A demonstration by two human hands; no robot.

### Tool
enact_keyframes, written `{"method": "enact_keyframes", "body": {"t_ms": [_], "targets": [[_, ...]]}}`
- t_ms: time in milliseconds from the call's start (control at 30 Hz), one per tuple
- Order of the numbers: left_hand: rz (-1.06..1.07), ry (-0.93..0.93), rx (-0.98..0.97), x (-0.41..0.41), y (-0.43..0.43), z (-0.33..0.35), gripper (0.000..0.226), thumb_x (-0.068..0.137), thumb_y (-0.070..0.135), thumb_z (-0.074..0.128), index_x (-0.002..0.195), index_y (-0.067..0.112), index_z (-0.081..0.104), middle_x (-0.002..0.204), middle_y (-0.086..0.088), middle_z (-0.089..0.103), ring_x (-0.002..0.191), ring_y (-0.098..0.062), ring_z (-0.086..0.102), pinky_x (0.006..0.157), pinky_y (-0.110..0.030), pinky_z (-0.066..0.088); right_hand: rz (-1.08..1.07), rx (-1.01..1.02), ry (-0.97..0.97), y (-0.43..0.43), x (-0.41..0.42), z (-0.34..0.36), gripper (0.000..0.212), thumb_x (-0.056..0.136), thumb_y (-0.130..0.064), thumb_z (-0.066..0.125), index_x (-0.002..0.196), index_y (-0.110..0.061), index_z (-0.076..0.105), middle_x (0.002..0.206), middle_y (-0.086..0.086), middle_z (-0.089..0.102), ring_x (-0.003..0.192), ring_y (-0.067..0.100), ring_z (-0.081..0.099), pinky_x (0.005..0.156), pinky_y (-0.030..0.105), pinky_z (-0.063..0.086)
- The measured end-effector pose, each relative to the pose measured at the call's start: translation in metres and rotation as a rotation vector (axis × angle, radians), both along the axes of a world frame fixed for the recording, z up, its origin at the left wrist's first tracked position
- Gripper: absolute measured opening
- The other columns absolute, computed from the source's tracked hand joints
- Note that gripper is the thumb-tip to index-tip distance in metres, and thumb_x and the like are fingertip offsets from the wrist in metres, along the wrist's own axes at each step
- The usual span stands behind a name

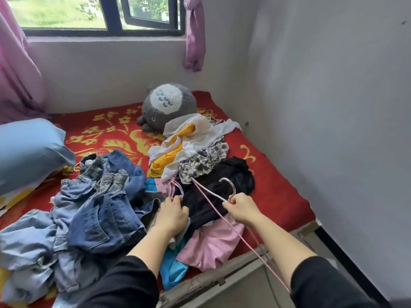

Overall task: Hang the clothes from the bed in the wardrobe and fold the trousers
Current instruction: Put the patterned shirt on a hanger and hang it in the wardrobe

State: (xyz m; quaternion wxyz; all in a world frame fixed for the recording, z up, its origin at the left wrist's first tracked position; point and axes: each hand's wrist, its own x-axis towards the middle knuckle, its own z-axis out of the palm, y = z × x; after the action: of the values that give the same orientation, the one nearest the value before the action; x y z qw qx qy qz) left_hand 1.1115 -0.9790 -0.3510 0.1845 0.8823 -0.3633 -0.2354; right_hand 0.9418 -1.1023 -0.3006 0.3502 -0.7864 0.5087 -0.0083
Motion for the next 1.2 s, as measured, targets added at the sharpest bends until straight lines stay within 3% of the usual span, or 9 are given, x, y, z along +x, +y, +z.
{"method": "enact_keyframes", "body": {"t_ms": [100,233,467,600,767,900,1000,1100,1200], "targets": [[-0.027,0.037,0.002,0.008,-0.045,-0.016,0.044,0.094,0.024,0.042,0.136,0.010,0.043,0.138,-0.016,0.043,0.126,-0.034,0.039,0.106,-0.039,0.030,-0.065,0.022,0.009,-0.047,0.006,-0.016,0.039,0.082,-0.030,0.056,0.048,-0.015,0.046,0.071,0.005,0.063,0.080,0.030,0.062,0.068,0.031,0.043],[-0.041,0.088,0.026,0.012,-0.109,-0.043,0.043,0.095,0.025,0.043,0.135,0.011,0.044,0.138,-0.015,0.042,0.128,-0.031,0.039,0.105,-0.036,0.031,-0.082,0.026,0.053,-0.115,0.011,-0.041,0.037,0.083,-0.030,0.054,0.051,-0.014,0.044,0.065,0.004,0.057,0.076,0.030,0.056,0.065,0.031,0.038],[0.085,0.145,0.119,0.023,-0.216,-0.096,0.043,0.095,0.025,0.042,0.137,0.012,0.042,0.140,-0.012,0.039,0.127,-0.030,0.037,0.105,-0.039,0.035,0.052,0.012,0.121,-0.245,0.037,-0.093,0.045,0.089,-0.031,0.052,0.052,-0.014,0.033,0.054,-0.001,0.042,0.066,0.028,0.044,0.060,0.033,0.032],[0.170,0.152,0.153,0.036,-0.260,-0.122,0.046,0.096,0.025,0.042,0.139,0.011,0.040,0.144,-0.011,0.035,0.130,-0.030,0.034,0.105,-0.040,0.036,0.128,-0.002,0.122,-0.307,0.062,-0.118,0.043,0.090,-0.032,0.050,0.054,-0.014,0.033,0.058,0.001,0.044,0.066,0.029,0.044,0.061,0.035,0.034],[0.352,0.115,0.156,0.076,-0.292,-0.159,0.051,0.091,0.019,0.047,0.139,0.007,0.038,0.146,-0.019,0.032,0.134,-0.036,0.028,0.110,-0.043,0.030,0.192,-0.001,0.109,-0.355,0.095,-0.160,0.039,0.092,-0.032,0.047,0.058,-0.017,0.037,0.068,0.006,0.056,0.075,0.034,0.056,0.063,0.037,0.037],[0.615,0.144,0.133,0.116,-0.302,-0.199,0.062,0.088,0.015,0.050,0.145,0.005,0.026,0.150,-0.025,0.022,0.140,-0.042,0.013,0.114,-0.050,0.013,0.200,-0.033,0.078,-0.374,0.121,-0.192,0.036,0.093,-0.032,0.046,0.062,-0.017,0.039,0.064,-0.002,0.050,0.070,0.030,0.050,0.061,0.037,0.035],[0.755,0.211,0.103,0.138,-0.304,-0.227,0.067,0.090,0.021,0.053,0.148,0.006,0.021,0.151,-0.022,0.026,0.141,-0.042,0.015,0.114,-0.051,0.012,0.203,-0.041,0.039,-0.378,0.134,-0.212,0.035,0.094,-0.031,0.046,0.062,-0.019,0.036,0.063,-0.003,0.048,0.071,0.030,0.051,0.062,0.039,0.037],[0.792,0.225,0.185,0.150,-0.305,-0.250,0.050,0.093,0.030,0.049,0.137,0.007,0.040,0.132,-0.024,0.051,0.130,-0.044,0.032,0.107,-0.050,0.023,0.203,-0.026,0.009,-0.377,0.141,-0.227,0.039,0.094,-0.031,0.048,0.060,-0.020,0.031,0.058,-0.004,0.046,0.064,0.028,0.048,0.060,0.039,0.037],[0.800,0.260,0.064,0.153,-0.308,-0.250,0.024,0.093,0.028,0.052,0.090,0.009,0.066,0.091,-0.018,0.068,0.104,-0.038,0.055,0.089,-0.043,0.043,0.174,0.003,-0.009,-0.374,0.145,-0.237,0.038,0.094,-0.030,0.046,0.061,-0.022,0.029,0.058,-0.004,0.045,0.064,0.027,0.046,0.060,0.039,0.034]]}}
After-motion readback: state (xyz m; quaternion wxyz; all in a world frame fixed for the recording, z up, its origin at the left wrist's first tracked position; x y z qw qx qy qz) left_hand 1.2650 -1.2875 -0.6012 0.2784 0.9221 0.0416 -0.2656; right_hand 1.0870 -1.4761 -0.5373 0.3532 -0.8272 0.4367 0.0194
